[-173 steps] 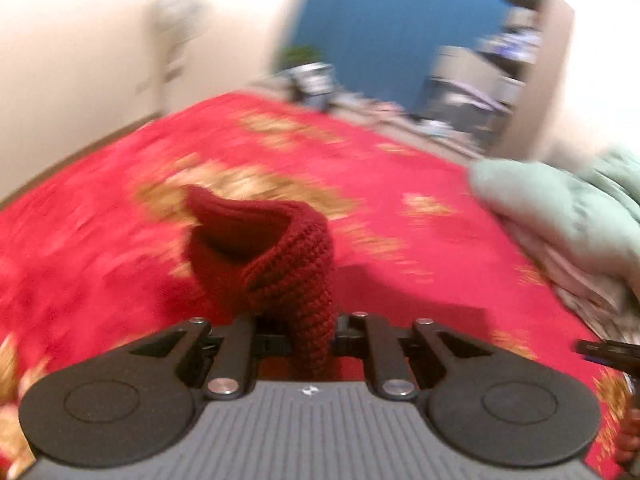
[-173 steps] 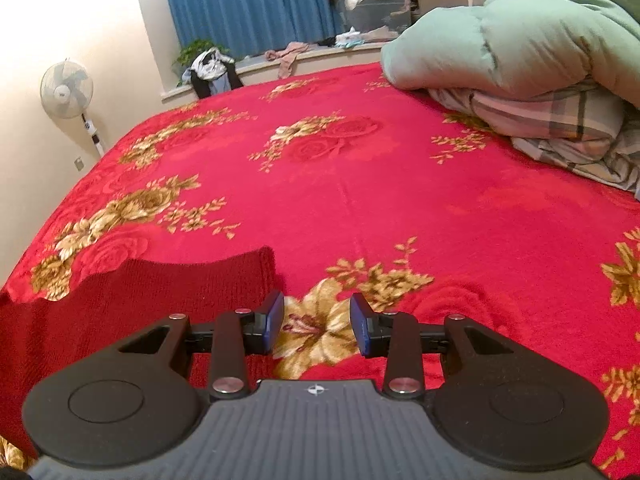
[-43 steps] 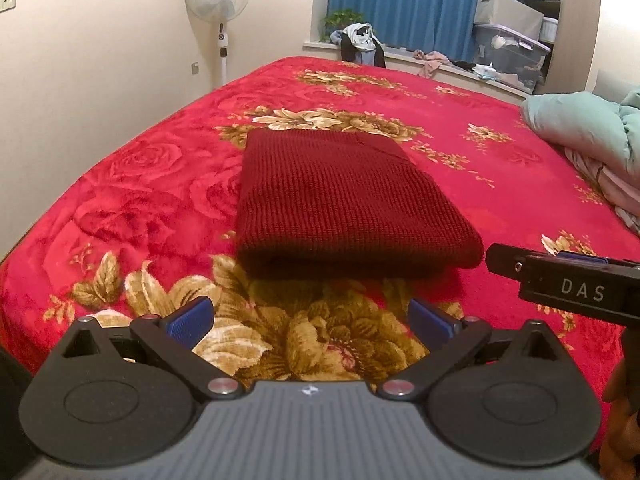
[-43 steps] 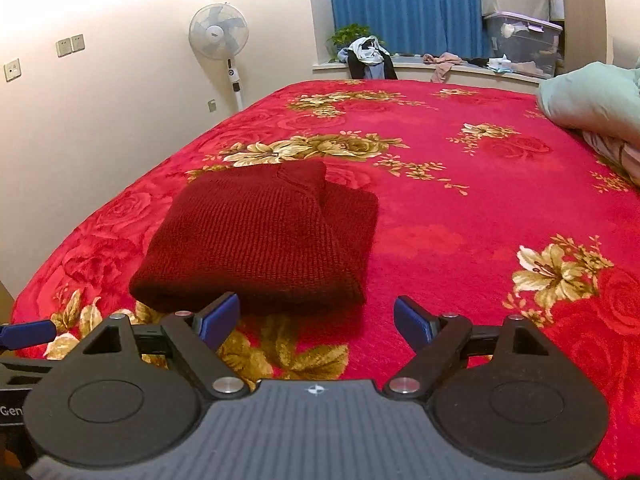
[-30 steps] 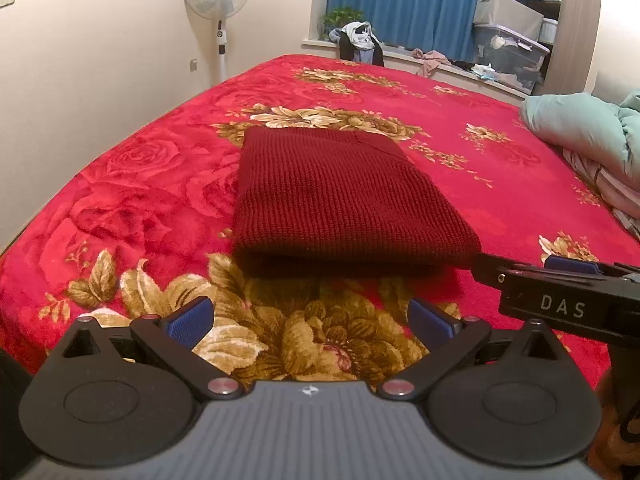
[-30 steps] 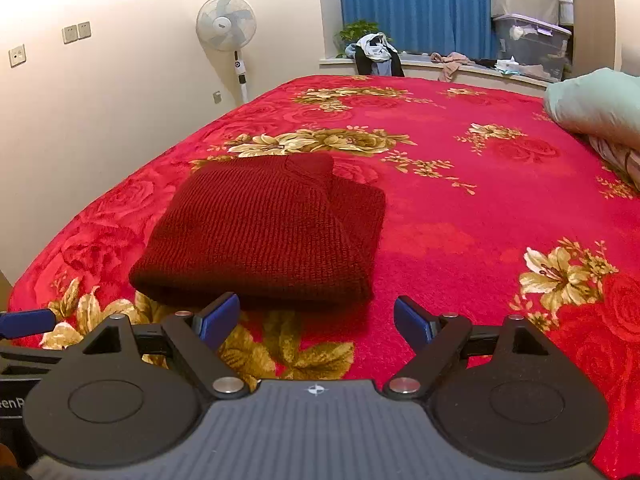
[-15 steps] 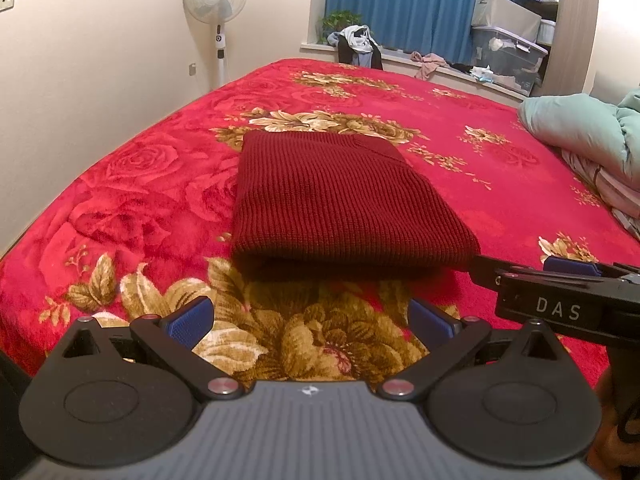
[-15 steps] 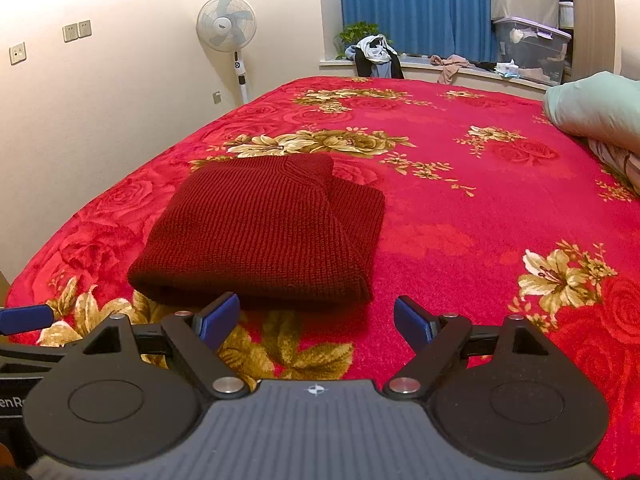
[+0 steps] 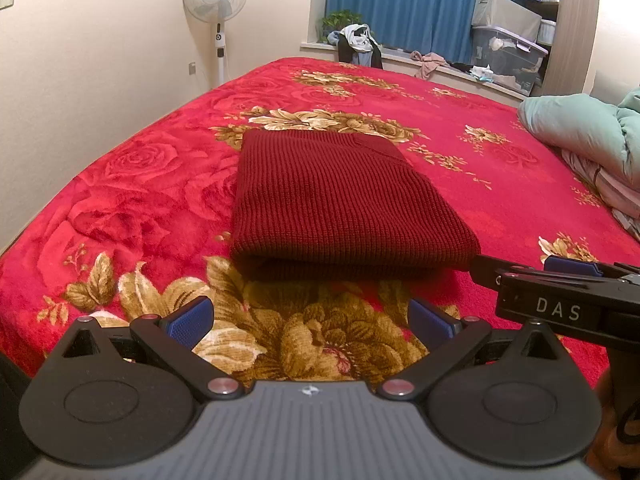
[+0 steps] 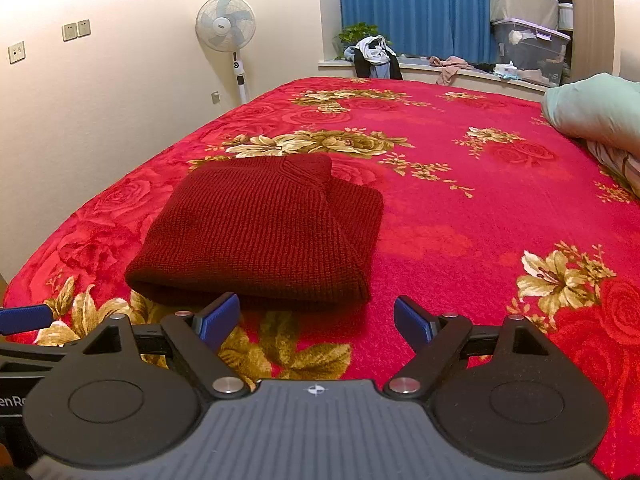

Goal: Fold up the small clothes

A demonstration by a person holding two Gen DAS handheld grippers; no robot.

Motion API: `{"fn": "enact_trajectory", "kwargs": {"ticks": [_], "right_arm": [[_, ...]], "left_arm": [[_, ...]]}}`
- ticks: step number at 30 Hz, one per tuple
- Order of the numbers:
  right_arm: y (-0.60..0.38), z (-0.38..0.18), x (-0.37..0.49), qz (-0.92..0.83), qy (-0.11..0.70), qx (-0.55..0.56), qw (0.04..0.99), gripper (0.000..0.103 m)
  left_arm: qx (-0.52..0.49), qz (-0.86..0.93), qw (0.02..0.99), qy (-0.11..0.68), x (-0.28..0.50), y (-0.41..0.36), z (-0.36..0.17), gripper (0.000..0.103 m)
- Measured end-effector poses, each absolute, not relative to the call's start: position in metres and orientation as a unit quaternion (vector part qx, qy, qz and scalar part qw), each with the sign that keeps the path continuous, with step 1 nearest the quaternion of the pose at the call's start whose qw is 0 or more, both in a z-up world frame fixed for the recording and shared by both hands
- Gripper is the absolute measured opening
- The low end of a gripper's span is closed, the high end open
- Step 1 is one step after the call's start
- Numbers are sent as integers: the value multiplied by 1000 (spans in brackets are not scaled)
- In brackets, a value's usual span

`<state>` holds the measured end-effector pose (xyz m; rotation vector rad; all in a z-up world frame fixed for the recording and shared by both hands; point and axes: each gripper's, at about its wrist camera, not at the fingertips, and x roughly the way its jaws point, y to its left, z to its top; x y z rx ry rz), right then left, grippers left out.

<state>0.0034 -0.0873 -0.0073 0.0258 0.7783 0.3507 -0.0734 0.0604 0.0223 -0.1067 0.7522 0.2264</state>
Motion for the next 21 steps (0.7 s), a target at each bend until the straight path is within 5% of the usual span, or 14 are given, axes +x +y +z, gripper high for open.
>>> {"fn": "enact_trajectory", "kwargs": {"ticks": [21], "right_arm": [[-88,-7,5,170,380,10,909,85]], "left_arm": [[-54,109,921,369,-73,60,20,103]]}}
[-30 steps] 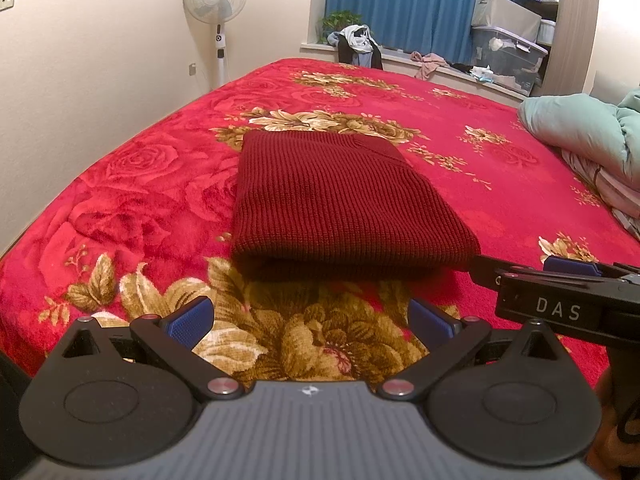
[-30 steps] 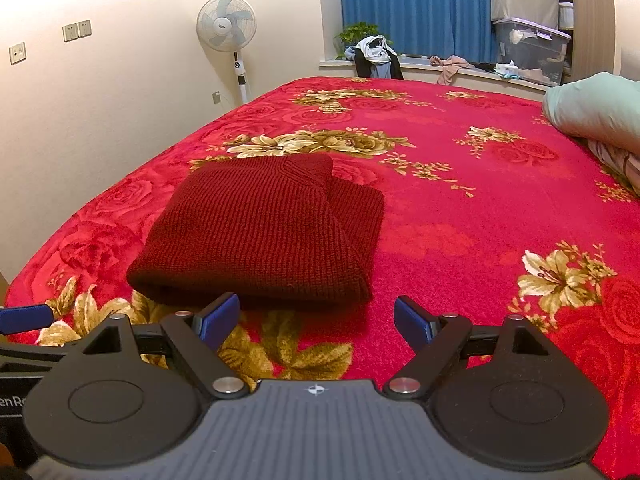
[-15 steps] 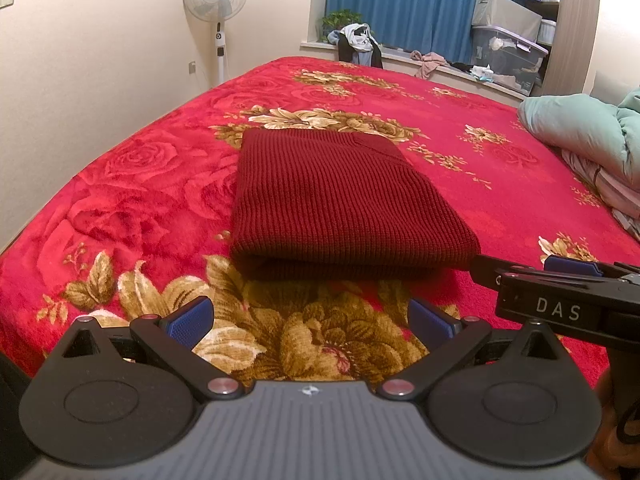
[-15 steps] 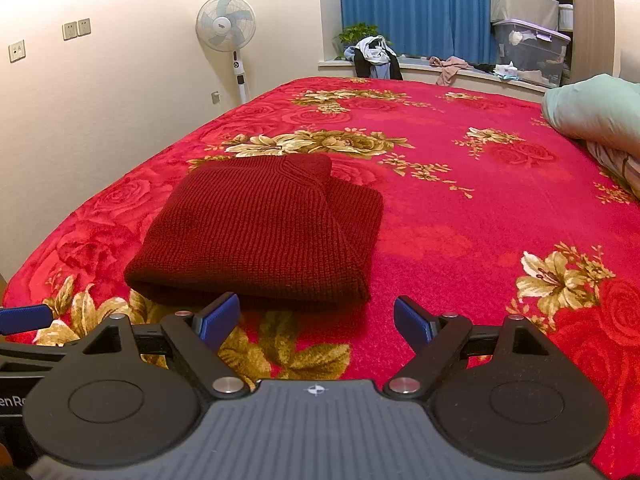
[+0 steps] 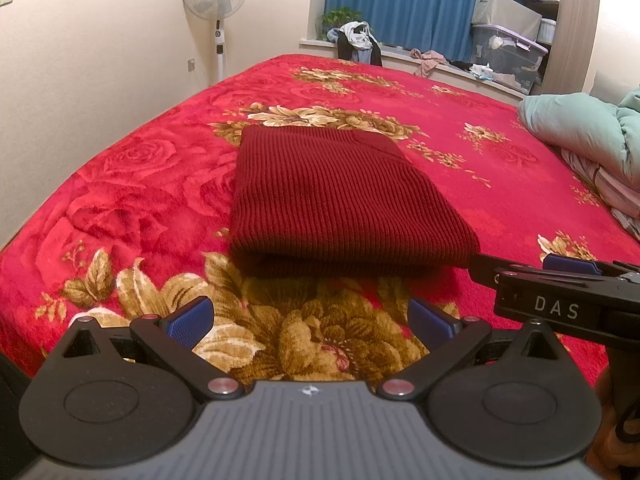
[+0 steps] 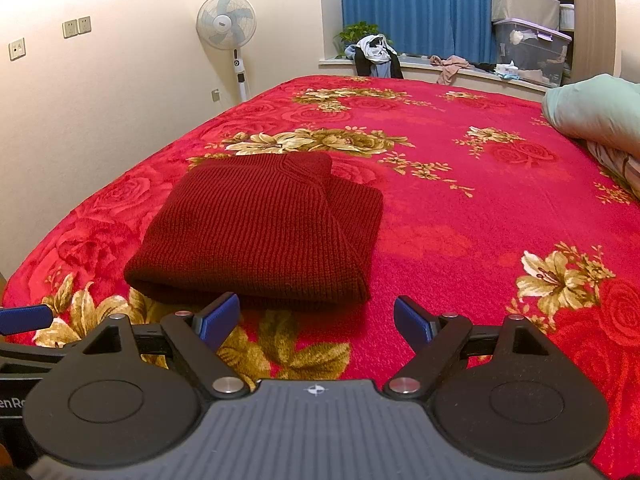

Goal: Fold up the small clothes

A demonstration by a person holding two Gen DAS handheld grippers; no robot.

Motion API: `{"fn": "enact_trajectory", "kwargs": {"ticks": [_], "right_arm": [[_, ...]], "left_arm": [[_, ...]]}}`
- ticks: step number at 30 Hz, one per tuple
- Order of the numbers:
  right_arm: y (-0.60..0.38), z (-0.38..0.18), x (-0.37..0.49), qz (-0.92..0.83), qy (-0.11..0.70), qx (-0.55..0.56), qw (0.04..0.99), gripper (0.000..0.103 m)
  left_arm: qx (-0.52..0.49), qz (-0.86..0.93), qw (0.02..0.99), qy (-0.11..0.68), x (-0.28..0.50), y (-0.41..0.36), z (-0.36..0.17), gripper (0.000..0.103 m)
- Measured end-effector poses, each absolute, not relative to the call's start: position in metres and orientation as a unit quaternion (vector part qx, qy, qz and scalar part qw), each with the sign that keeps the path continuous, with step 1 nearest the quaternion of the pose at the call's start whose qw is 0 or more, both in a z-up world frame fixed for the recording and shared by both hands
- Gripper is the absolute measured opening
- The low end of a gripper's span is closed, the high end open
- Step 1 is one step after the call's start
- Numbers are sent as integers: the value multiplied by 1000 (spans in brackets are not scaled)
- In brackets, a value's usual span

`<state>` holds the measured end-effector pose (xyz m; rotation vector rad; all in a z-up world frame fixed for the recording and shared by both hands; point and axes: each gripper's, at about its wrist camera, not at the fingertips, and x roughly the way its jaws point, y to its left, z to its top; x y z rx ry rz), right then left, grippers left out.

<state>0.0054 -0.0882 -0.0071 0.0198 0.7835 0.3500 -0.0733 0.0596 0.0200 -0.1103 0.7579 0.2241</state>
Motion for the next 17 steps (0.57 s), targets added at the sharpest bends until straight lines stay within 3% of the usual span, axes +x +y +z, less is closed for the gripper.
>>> {"fn": "enact_trajectory", "kwargs": {"ticks": [17], "right_arm": [[-89,-8,5,170,380,8,909,85]], "left_arm": [[-51,107,924,365,-74,58,17,103]]}}
